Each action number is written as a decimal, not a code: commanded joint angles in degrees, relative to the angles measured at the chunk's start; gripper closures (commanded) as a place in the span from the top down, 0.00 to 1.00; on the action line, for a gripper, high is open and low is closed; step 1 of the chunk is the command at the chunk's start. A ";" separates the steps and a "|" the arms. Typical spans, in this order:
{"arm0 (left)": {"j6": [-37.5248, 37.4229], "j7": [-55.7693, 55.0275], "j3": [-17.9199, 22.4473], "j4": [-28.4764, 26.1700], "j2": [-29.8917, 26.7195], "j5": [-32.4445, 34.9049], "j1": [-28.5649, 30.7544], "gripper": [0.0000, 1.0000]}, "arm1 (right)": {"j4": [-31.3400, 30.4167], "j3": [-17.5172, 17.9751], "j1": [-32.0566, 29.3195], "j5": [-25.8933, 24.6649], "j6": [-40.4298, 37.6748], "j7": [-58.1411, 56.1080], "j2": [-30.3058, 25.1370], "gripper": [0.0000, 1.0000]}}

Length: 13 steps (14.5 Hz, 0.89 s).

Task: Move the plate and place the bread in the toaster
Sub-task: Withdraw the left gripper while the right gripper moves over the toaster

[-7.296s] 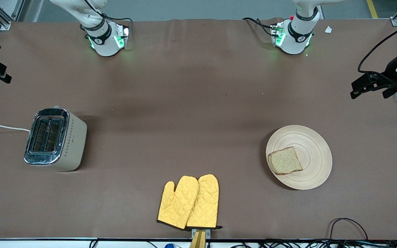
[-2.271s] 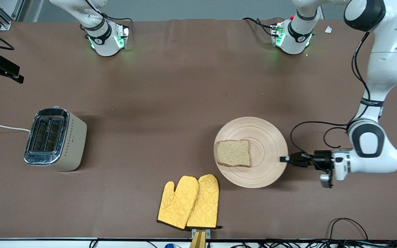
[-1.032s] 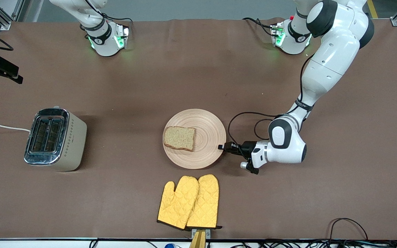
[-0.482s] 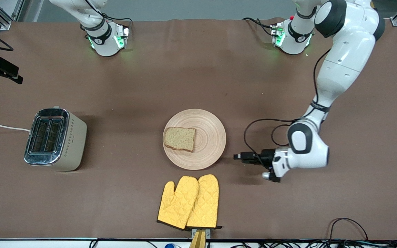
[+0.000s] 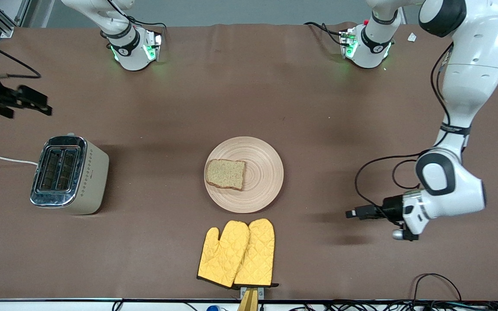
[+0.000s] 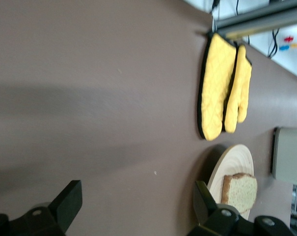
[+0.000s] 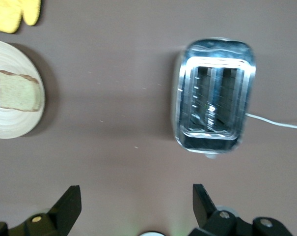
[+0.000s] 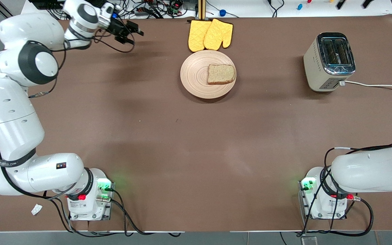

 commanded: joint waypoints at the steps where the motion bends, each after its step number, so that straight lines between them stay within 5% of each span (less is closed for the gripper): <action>1: -0.52 -1.17 0.17 -0.97 -3.40 1.11 0.91 1.00 | -0.09 -0.11 2.62 3.42 4.37 0.17 5.11 1.00; 7: -5.69 -9.95 0.44 -1.15 -10.60 11.98 4.78 1.00 | -11.15 -0.11 9.57 10.27 22.47 12.81 6.71 1.00; 13: -17.10 -20.32 -0.09 -1.06 -21.32 28.68 4.26 1.00 | -21.36 -0.20 21.69 10.99 43.48 26.26 9.85 1.00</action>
